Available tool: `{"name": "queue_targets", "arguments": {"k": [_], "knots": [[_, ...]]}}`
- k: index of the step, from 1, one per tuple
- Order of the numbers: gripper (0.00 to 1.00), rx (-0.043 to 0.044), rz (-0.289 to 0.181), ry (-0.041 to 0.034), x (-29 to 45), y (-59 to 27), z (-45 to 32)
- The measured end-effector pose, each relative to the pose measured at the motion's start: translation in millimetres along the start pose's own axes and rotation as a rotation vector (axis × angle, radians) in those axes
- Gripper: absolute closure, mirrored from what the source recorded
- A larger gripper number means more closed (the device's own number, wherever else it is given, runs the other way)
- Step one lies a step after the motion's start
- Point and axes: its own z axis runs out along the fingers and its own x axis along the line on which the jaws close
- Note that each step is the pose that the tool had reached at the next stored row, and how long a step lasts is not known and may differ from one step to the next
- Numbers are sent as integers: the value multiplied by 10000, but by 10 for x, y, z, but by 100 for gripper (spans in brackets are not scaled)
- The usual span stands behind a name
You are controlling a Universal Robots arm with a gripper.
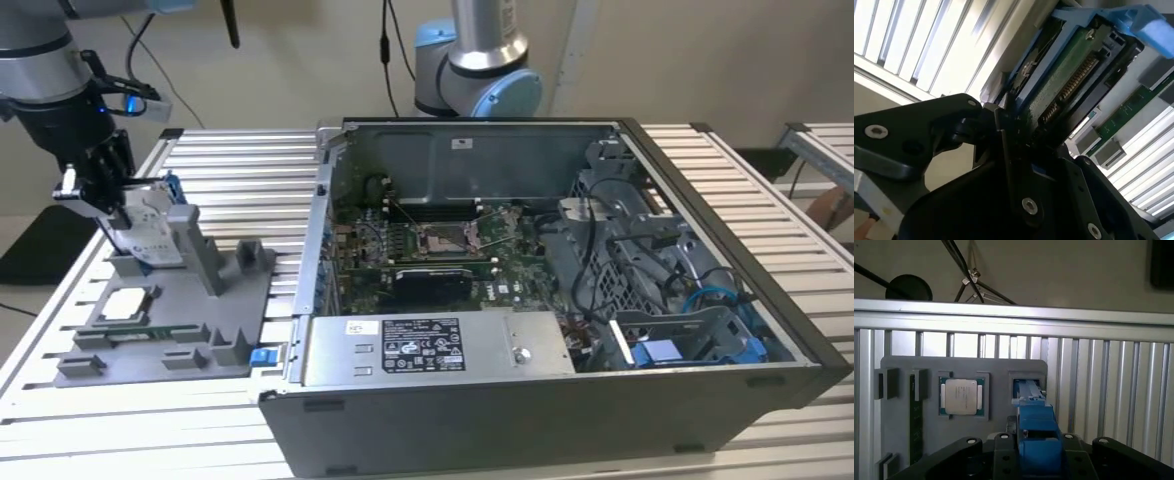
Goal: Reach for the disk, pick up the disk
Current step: 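Pick up the disk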
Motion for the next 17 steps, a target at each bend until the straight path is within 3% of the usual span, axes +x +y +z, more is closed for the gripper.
{"name": "queue_targets", "arguments": {"k": [5, 7, 8, 10, 11, 15, 17], "knots": [[100, 0, 0, -5, 0, 0, 0], [100, -9, 4, 204, 1, 0, 1], [100, -10, 5, 242, 1, 0, 1], [100, -12, 4, 249, 2, 0, 0], [100, -13, 4, 204, 1, 0, -1], [100, -3, -3, -141, 1, 1, -1], [100, -2, -3, -165, 1, 1, -1]]}}
